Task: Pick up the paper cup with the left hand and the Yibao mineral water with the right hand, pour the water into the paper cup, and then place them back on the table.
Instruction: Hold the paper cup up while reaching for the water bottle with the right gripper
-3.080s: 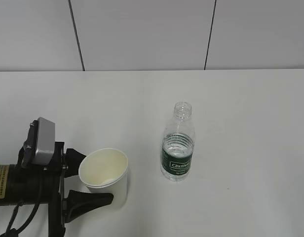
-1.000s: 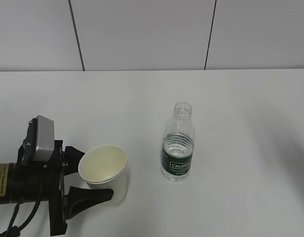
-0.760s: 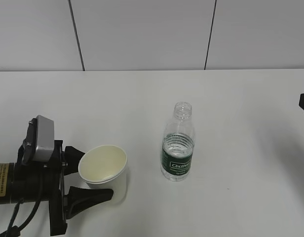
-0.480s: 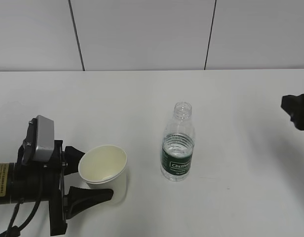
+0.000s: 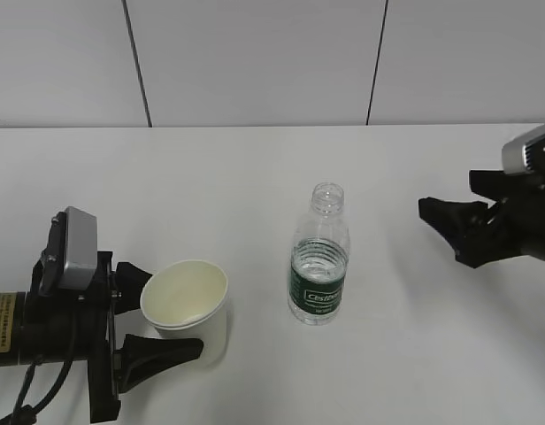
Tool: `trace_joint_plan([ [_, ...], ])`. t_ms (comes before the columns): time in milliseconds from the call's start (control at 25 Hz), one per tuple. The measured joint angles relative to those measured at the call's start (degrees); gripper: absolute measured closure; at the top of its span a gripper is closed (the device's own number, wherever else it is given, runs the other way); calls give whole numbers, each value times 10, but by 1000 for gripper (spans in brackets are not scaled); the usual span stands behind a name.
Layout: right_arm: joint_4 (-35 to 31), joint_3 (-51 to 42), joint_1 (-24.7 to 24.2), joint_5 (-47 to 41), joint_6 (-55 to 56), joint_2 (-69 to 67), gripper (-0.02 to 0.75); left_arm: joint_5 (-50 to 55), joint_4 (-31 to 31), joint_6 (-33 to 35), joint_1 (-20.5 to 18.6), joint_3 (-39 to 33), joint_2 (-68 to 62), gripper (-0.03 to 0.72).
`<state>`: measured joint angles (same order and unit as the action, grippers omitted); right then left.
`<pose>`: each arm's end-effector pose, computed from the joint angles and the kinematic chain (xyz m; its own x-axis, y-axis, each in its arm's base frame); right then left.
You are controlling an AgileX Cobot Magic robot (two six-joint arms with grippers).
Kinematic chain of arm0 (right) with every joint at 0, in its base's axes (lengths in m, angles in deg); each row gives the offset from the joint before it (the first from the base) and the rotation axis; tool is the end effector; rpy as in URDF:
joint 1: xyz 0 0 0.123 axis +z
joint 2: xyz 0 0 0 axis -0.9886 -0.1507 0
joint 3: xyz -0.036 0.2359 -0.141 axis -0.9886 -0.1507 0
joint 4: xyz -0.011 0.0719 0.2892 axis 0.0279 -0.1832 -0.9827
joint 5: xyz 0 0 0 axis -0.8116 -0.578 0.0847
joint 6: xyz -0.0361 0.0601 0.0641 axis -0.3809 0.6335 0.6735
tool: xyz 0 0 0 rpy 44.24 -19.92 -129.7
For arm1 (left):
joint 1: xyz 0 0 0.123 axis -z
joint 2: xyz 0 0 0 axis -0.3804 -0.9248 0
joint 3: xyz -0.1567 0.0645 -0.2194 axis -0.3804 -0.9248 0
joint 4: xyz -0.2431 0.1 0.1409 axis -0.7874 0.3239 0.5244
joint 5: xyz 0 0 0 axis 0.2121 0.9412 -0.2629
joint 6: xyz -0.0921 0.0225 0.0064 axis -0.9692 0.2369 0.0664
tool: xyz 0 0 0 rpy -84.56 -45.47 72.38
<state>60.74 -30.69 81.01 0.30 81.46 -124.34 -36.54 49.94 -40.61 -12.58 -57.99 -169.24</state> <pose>0.2897 0.0307 0.1359 -0.2643 -0.2445 -0.9329 -0.3971 0.9091 -0.1257 0.2230 -0.1197 0.0491 -0.1050 0.3241 -0.9402 0.9582 0.2861 -0.0084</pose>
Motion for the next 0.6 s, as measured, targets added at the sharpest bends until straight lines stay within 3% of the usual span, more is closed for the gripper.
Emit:
trace_joint_plan([
  [160, 56, 1, 0, 44, 5, -42, 146, 0, 0, 0, 0, 0, 0, 204],
  [600, 107, -24, 0, 199, 6, -146, 146, 0, -41, 0, 0, 0, 0, 204],
])
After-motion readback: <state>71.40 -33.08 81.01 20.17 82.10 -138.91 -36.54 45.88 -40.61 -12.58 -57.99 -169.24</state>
